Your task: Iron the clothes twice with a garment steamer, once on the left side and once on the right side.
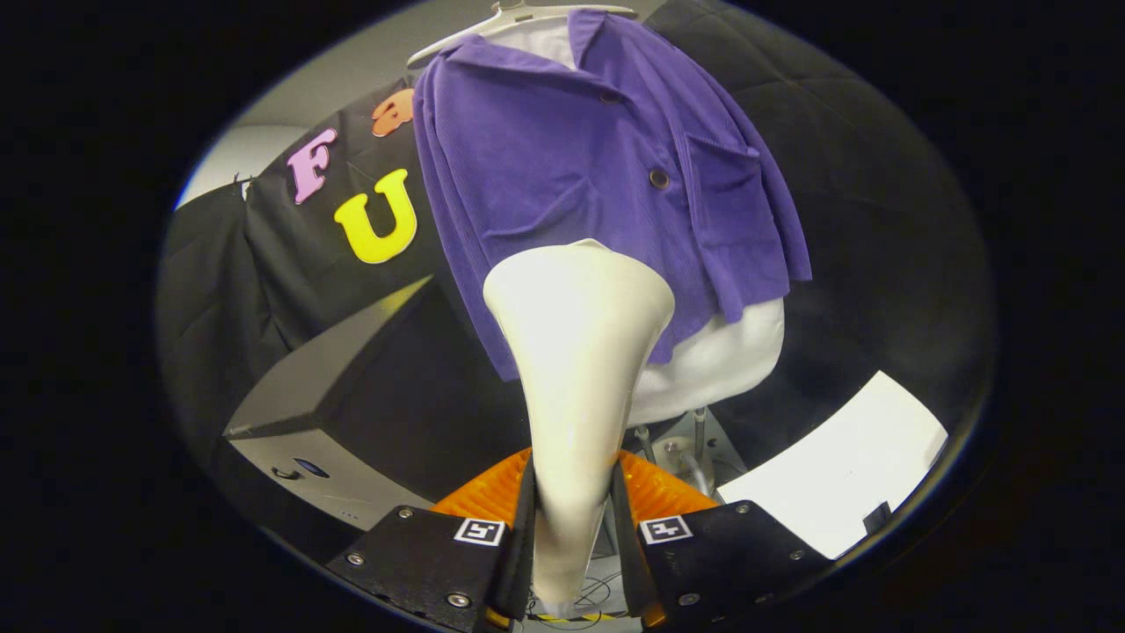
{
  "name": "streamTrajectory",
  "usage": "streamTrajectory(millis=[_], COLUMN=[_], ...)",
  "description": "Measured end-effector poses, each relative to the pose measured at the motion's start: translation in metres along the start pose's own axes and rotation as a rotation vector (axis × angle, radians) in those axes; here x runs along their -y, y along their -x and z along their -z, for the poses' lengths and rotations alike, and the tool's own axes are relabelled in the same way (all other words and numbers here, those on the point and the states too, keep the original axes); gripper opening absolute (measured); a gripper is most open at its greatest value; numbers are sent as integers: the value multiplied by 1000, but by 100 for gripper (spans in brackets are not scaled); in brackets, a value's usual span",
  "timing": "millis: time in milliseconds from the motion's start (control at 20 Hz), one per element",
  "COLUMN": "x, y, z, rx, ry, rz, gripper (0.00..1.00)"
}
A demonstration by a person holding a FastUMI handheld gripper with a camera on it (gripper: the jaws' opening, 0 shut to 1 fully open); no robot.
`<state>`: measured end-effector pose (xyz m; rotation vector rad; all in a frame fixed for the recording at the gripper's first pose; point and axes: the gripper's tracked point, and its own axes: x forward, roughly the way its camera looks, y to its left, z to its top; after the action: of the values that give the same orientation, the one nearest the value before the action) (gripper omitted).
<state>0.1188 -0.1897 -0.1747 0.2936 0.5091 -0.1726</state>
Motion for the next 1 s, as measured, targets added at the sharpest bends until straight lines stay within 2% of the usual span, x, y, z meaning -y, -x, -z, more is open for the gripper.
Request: streamTrajectory(millis=[150, 450, 650, 1000], x=[-9, -29, -31, -32], y=[37, 101, 114, 117], z=[-60, -163, -222, -331], rx=[129, 333, 432, 631], ry=[3, 18, 43, 12], rz=[4, -43, -41, -62], gripper=[41, 41, 41, 41])
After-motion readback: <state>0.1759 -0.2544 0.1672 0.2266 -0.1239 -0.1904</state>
